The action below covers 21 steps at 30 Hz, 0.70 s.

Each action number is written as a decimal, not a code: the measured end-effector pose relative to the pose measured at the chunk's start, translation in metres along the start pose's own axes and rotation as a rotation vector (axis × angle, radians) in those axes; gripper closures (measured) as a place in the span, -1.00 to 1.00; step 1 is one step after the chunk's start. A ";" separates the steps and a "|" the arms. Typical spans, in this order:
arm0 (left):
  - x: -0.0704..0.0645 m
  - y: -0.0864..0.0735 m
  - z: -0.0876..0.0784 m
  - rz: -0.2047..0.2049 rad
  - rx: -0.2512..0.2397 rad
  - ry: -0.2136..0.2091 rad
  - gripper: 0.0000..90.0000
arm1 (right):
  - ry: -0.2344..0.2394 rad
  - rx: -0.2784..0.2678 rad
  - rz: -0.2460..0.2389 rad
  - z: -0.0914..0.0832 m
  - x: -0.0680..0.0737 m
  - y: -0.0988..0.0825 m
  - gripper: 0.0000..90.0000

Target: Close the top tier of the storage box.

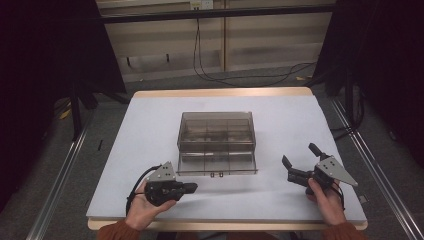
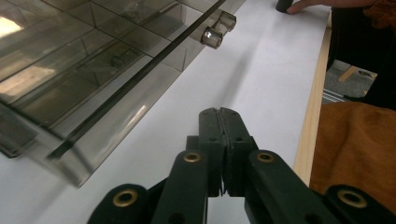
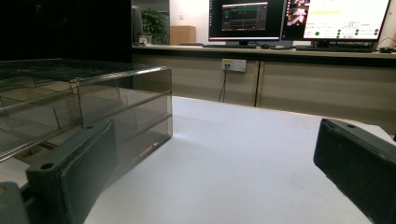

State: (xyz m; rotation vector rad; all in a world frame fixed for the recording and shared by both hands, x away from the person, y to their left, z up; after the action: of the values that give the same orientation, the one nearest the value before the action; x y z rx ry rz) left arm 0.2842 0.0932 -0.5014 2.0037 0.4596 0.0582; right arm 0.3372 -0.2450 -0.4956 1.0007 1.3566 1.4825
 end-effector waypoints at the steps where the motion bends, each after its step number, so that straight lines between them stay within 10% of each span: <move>1: -0.001 0.000 0.002 -0.001 0.003 -0.003 1.00 | -0.001 0.000 0.000 0.000 0.000 0.000 -1.00; 21: -0.015 0.015 0.036 0.064 0.026 -0.054 1.00 | -0.001 0.002 0.000 0.000 0.000 0.000 -1.00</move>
State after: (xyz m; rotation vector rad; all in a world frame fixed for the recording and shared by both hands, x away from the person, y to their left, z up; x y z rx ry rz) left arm 0.2832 0.0517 -0.5026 2.0401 0.3634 0.0374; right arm 0.3372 -0.2448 -0.4957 1.0027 1.3570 1.4812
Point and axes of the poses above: each handheld gripper's, and its own axes: z roughly forward along the jaws, y roughly out of its top, x roughly to its left, the point moved 10 cm from there along z, roughly forward along the jaws, and after that the axes turned 7 degrees about -x, right-handed, at the moved point
